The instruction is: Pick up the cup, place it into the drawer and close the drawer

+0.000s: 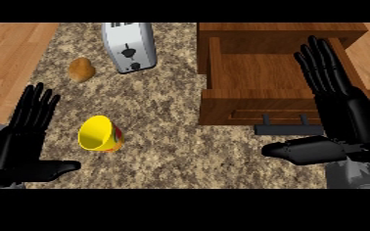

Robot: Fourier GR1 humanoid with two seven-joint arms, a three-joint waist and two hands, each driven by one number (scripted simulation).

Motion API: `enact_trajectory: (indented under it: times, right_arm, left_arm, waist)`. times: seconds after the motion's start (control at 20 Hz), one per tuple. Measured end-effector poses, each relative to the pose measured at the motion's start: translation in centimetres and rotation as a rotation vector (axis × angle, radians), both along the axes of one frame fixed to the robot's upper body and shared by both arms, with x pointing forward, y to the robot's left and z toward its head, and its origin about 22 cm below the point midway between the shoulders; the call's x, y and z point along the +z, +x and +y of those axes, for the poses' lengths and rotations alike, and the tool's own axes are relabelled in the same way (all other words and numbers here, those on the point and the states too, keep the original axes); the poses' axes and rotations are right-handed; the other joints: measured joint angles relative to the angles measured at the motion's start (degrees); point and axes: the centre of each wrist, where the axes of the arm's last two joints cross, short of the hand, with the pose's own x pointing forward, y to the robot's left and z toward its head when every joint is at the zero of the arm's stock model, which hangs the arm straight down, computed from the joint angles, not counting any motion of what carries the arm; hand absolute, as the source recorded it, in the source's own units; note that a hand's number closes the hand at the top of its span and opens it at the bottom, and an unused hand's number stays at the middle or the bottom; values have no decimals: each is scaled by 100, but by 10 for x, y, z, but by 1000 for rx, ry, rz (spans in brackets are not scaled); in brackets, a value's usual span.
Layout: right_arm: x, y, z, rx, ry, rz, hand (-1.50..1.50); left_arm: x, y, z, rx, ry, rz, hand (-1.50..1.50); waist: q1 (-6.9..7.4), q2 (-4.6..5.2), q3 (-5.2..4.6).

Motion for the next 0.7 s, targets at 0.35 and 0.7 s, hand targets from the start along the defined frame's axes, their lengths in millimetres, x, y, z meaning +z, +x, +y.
enact_trajectory:
  times: [0.35,0.7]
  right_arm:
    - [2,9,-7,-3,-5,-16,-150]
    - [7,12,-12,1,-10,-18,-150]
  left_arm:
    - [-54,2,11,57,27,67,-150]
    - [-105,3,21,69,34,123,-150]
  waist:
    - [-10,2,0]
    - [-19,3,-1]
